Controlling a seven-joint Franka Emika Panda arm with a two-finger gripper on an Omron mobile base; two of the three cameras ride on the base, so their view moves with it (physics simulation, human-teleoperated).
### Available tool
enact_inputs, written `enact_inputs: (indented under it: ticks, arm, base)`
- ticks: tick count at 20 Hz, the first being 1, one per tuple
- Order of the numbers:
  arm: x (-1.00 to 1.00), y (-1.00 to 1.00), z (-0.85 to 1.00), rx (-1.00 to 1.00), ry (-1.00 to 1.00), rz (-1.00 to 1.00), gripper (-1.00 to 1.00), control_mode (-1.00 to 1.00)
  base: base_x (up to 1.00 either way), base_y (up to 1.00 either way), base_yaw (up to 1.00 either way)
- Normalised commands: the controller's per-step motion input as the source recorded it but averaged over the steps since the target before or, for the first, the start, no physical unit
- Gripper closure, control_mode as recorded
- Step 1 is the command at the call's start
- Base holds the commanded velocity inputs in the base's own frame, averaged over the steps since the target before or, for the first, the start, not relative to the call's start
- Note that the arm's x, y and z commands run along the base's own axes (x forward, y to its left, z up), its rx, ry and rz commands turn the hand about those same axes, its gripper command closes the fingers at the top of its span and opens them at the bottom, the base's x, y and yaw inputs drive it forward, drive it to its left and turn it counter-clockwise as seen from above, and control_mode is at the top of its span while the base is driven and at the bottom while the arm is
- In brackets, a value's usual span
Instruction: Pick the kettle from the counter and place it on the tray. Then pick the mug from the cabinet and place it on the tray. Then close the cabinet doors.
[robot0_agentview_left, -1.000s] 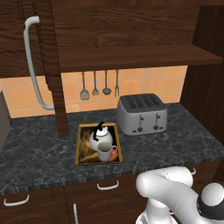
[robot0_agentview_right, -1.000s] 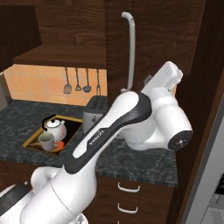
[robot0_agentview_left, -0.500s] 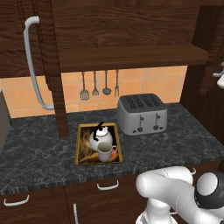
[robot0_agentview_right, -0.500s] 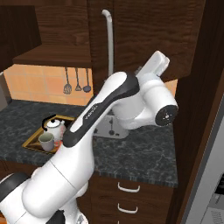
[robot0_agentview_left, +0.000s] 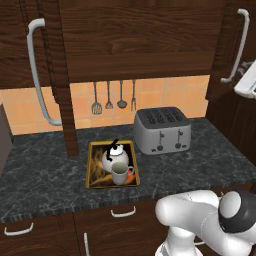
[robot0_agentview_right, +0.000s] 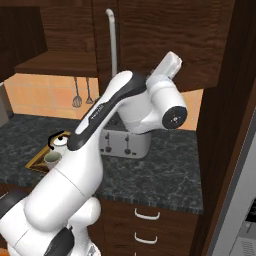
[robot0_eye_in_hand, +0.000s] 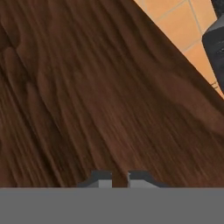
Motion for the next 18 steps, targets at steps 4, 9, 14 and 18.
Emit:
enact_inputs:
  ticks: [4,9,14,18]
  arm:
    - [0.75,0.59,0.00,0.00,0.03,-0.05,1.00,-1.00]
    - [0.77,0.55,-0.05,0.00,0.09,-0.01,1.00,-1.00]
    - [0.72,0.37,-0.15,0.00,0.01,-0.04,1.00,-1.00]
    - [0.91,0.35,-0.29,0.00,0.00,-0.10,1.00,-1.00]
  base:
    - [0.00,0.00,0.00]
    - [0.00,0.00,0.00]
    - [0.00,0.00,0.00]
    - [0.00,0.00,0.00]
